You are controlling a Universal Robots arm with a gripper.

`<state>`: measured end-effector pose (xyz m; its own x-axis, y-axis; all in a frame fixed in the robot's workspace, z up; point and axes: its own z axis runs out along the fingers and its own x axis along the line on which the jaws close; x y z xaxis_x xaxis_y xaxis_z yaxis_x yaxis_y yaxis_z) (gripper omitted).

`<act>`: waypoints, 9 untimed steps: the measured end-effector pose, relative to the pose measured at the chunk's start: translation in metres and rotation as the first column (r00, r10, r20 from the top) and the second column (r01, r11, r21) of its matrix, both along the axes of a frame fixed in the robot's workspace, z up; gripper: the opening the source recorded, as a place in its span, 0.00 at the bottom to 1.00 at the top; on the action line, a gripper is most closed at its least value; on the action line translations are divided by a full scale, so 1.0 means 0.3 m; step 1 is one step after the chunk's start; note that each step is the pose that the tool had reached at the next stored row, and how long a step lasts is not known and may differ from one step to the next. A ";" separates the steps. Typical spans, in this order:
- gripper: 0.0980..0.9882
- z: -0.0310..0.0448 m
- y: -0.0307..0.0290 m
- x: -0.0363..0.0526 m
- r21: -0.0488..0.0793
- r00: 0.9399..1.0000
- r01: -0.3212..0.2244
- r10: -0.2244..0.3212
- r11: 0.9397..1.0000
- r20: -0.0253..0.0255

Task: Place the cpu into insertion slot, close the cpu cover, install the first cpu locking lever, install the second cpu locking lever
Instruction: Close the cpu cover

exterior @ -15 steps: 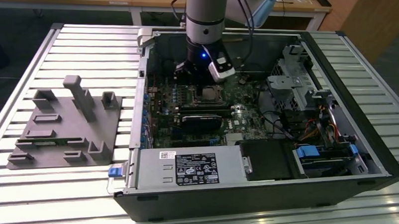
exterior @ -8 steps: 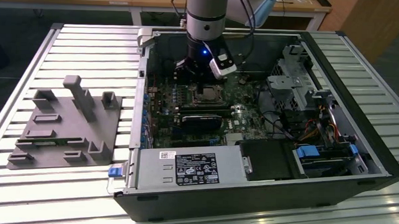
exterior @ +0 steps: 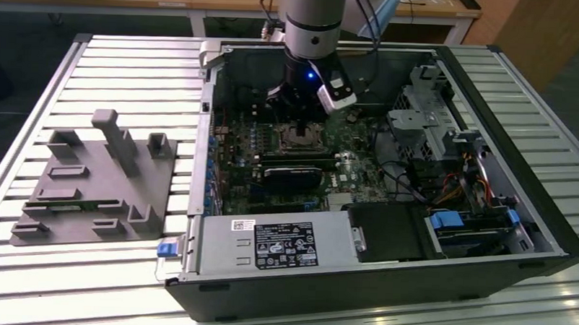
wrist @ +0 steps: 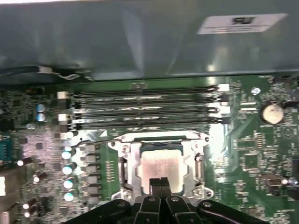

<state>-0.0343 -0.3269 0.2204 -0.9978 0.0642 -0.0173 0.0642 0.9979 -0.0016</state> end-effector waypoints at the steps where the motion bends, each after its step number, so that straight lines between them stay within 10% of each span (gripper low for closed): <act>1: 0.01 0.000 0.000 0.004 0.000 1.000 0.000 0.000 1.000 0.000; 9: 0.01 0.015 0.000 0.005 0.016 1.000 0.000 0.000 1.000 0.000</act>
<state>-0.0327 -0.3269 0.2250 -0.9978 0.0644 -0.0163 0.0642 0.9978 0.0140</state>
